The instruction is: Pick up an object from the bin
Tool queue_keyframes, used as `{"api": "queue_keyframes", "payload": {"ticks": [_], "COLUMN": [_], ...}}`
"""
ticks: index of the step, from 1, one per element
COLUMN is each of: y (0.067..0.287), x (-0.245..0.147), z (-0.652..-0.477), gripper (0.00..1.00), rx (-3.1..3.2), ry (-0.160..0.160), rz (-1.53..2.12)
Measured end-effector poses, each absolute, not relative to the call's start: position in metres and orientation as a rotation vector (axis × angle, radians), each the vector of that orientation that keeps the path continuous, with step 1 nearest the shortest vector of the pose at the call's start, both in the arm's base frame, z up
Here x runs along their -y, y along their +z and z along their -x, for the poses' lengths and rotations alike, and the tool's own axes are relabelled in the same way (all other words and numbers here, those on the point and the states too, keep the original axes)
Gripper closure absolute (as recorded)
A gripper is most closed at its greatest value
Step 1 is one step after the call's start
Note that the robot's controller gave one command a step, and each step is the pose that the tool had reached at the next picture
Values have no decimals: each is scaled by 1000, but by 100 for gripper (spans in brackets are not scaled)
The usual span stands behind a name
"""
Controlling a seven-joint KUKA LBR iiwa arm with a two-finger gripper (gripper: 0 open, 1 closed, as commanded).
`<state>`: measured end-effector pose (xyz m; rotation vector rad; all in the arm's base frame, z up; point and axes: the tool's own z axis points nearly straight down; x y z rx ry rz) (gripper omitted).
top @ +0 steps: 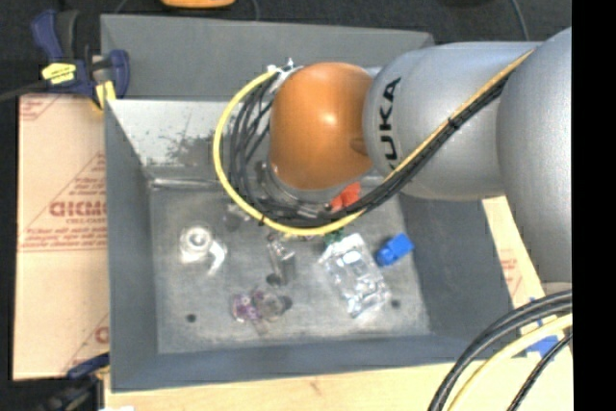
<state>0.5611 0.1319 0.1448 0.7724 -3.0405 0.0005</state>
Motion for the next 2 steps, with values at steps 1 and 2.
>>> {"api": "queue_keyframes", "payload": {"ticks": [1,2], "y": [66,70], "x": [-101,-103], "z": [-508,-513], "gripper": [0,100], "rx": [3022,3035], "ry": [-1,-2], "rz": [-824,-822]}}
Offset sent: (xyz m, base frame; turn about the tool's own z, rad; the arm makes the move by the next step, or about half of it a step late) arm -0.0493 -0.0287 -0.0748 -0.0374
